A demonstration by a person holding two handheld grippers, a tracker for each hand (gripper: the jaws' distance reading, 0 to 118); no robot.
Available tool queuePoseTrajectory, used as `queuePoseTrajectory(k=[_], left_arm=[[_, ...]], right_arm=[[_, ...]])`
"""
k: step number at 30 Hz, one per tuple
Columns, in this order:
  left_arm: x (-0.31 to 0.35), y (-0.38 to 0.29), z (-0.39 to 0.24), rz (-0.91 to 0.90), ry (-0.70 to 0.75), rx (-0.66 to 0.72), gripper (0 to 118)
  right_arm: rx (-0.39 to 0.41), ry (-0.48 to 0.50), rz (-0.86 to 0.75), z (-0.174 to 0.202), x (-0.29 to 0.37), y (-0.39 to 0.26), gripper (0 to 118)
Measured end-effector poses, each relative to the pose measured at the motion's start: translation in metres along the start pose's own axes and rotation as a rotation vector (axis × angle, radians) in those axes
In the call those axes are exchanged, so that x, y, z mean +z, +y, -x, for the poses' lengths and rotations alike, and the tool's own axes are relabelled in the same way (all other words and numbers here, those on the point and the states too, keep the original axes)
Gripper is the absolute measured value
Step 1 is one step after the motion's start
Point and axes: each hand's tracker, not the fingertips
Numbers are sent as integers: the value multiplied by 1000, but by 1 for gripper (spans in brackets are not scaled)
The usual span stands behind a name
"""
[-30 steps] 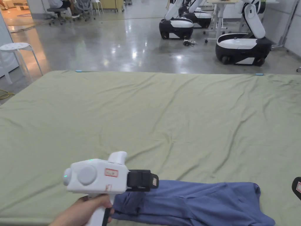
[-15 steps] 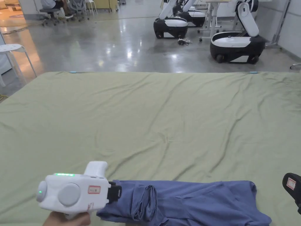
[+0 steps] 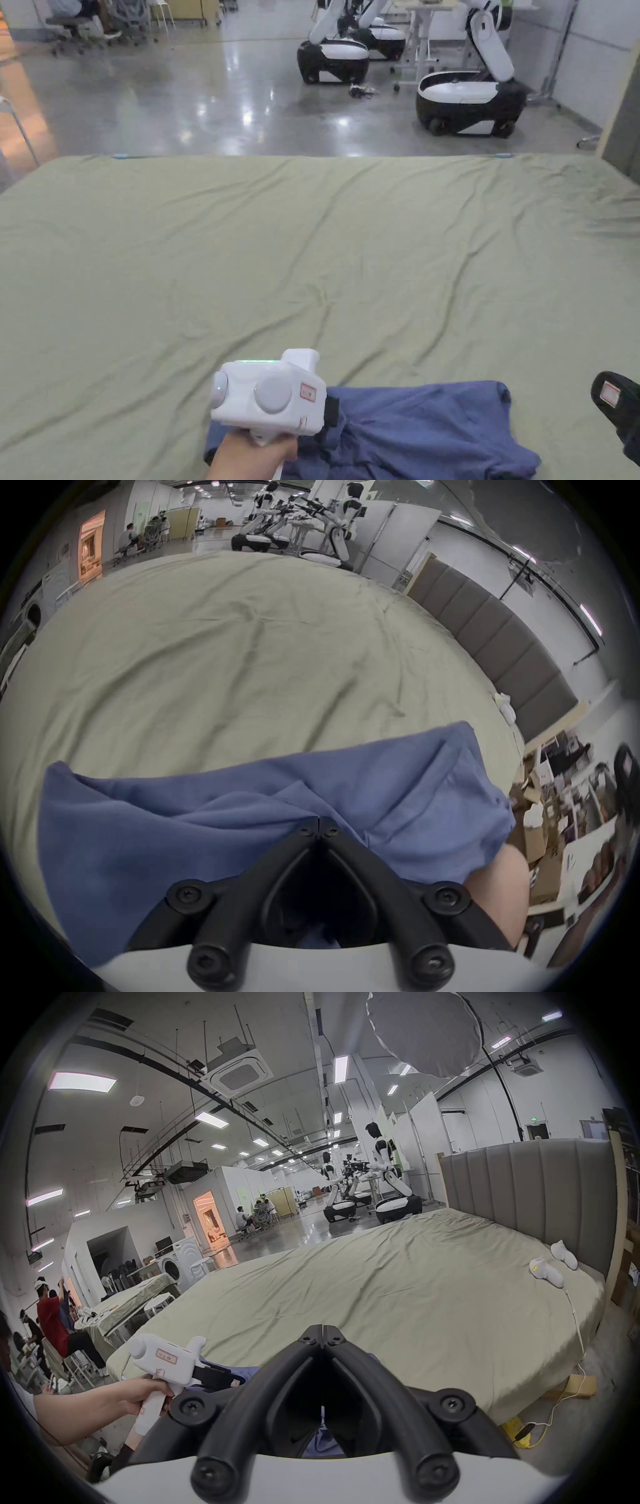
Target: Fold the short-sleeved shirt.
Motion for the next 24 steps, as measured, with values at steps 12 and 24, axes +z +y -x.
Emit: queuePoseTrajectory(k=[12, 24], left_arm=[[181, -8, 71, -282, -91, -190, 0], [172, -51, 198, -295, -178, -23, 116]], right_arm=[[7, 4, -16, 4, -4, 5, 0], [38, 59, 19, 19, -18, 3, 0]])
